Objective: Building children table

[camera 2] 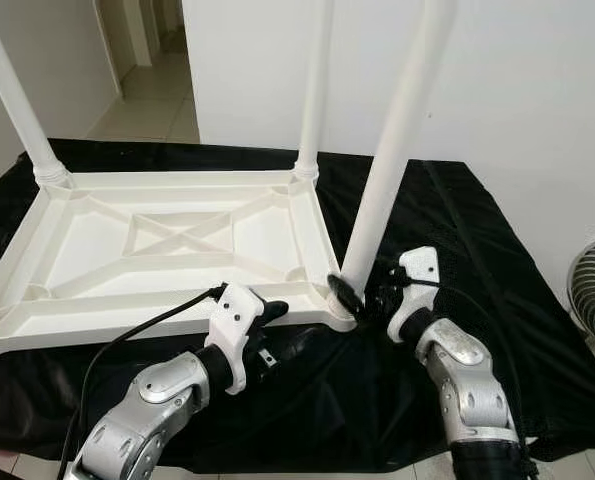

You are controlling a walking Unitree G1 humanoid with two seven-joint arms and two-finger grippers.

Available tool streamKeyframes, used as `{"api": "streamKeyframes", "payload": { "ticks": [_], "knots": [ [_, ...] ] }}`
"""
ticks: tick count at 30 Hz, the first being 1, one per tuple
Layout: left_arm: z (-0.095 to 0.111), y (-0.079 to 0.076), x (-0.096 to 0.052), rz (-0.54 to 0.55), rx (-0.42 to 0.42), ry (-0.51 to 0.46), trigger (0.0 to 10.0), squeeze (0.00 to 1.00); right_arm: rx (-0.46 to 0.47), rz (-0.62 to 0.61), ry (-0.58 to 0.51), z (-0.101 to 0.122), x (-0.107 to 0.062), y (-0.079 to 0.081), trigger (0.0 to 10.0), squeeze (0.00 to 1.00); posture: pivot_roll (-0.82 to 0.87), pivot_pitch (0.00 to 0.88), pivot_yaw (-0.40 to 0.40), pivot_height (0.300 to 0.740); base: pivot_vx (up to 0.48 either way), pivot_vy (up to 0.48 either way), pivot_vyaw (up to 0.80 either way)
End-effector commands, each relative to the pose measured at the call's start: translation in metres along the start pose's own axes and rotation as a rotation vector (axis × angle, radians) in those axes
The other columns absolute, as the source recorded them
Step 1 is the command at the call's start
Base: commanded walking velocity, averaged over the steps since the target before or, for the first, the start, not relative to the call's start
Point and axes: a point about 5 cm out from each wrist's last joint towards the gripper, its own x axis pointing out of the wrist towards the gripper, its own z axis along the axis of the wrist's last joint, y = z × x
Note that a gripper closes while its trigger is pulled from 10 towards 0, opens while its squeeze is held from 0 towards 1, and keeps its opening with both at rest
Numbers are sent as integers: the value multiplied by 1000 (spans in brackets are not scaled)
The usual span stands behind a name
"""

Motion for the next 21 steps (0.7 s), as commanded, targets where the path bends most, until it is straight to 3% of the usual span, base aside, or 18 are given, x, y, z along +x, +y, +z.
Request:
{"api": "streamKeyframes", "payload": {
  "ticks": [1,8,9,11,12,21],
  "knots": [
    [-1,3,0,23,-2,4,10000,0,-27,88,67,-13,1,-4,10000,0,-22,23,-31,740,0,0,0],
    [1,6,-1,36,0,5,10000,0,-72,187,126,-22,10,-11,10000,0,-6,29,-28,740,0,0,0],
    [1,6,-2,37,-3,7,10000,0,-77,199,120,-20,13,-12,8667,0,-6,31,-24,740,0,0,0],
    [1,6,-2,37,-6,8,10000,0,-80,207,115,-19,16,-13,8667,0,-6,31,-24,740,0,0,0],
    [0,7,-1,36,-12,12,10000,0,-86,214,109,-17,20,-14,9961,0,-5,34,-22,740,0,0,0],
    [-3,8,-1,38,-31,28,10000,0,-131,236,99,-11,31,-22,10000,0,1,42,-23,740,0,0,0]
  ]
}}
